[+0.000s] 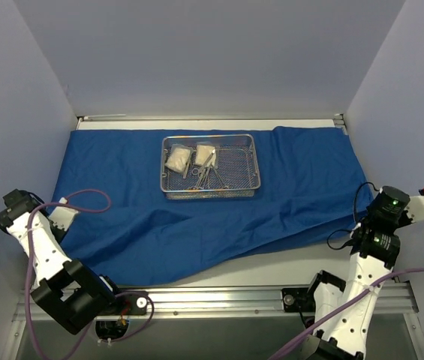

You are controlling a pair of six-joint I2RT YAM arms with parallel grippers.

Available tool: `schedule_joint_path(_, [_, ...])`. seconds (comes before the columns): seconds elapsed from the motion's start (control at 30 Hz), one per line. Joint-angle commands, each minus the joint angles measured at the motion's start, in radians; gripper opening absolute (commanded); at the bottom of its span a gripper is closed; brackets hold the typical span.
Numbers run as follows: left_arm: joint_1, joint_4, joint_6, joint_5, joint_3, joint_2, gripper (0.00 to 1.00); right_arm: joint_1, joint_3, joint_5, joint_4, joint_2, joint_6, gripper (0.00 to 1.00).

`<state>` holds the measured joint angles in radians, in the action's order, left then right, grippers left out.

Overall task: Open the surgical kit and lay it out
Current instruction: Open the surgical kit at the center of the board.

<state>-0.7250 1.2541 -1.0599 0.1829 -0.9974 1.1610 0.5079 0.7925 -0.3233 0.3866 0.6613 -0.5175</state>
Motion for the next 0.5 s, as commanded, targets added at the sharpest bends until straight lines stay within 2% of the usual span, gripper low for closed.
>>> schedule_joint_path(0.0, [-0.04,-0.079,-0.139,0.101,0.002,-0.035,0.02,-0.011,0.004,-0.166,-0.009,-0.026,-0.046,0.0])
schedule_joint_path(0.13, [-0.076,-0.085,-0.175,0.118,0.013,-0.008,0.02,-0.038,-0.002,-0.285,0.031,-0.052,-0.067,0.0])
schedule_joint_path(0.17, [-0.077,-0.081,-0.187,0.113,0.028,-0.006,0.03,-0.055,-0.007,-0.328,0.035,-0.069,-0.068,0.08])
schedule_joint_path(0.2, [-0.077,-0.073,-0.195,0.113,0.028,-0.007,0.09,-0.055,-0.007,-0.342,0.04,-0.078,-0.072,0.08])
schedule_joint_path(0.23, [-0.076,-0.059,-0.204,0.09,0.04,-0.009,0.19,-0.066,-0.016,-0.349,0.046,-0.087,-0.072,0.26])
schedule_joint_path(0.27, [-0.077,-0.023,-0.215,0.078,0.043,-0.017,0.38,-0.069,-0.018,-0.358,0.049,-0.095,-0.078,0.37])
schedule_joint_path(0.3, [-0.076,-0.004,-0.238,0.067,0.043,-0.024,0.51,-0.072,-0.019,-0.37,0.052,-0.103,-0.082,0.48])
schedule_joint_path(0.33, [-0.077,0.008,-0.245,0.058,0.031,-0.03,0.63,-0.078,-0.012,-0.372,0.054,-0.104,-0.081,0.65])
schedule_joint_path(0.37, [-0.077,0.022,-0.25,0.038,0.016,-0.046,0.76,-0.08,-0.003,-0.366,0.054,-0.104,-0.073,0.72])
schedule_joint_path(0.4, [-0.076,0.028,-0.252,0.027,-0.006,-0.049,0.79,-0.08,0.01,-0.346,0.051,-0.1,-0.061,0.81])
schedule_joint_path(0.47, [-0.073,0.074,-0.244,-0.026,-0.113,-0.041,0.83,-0.081,0.046,-0.309,0.025,-0.092,-0.035,0.86])
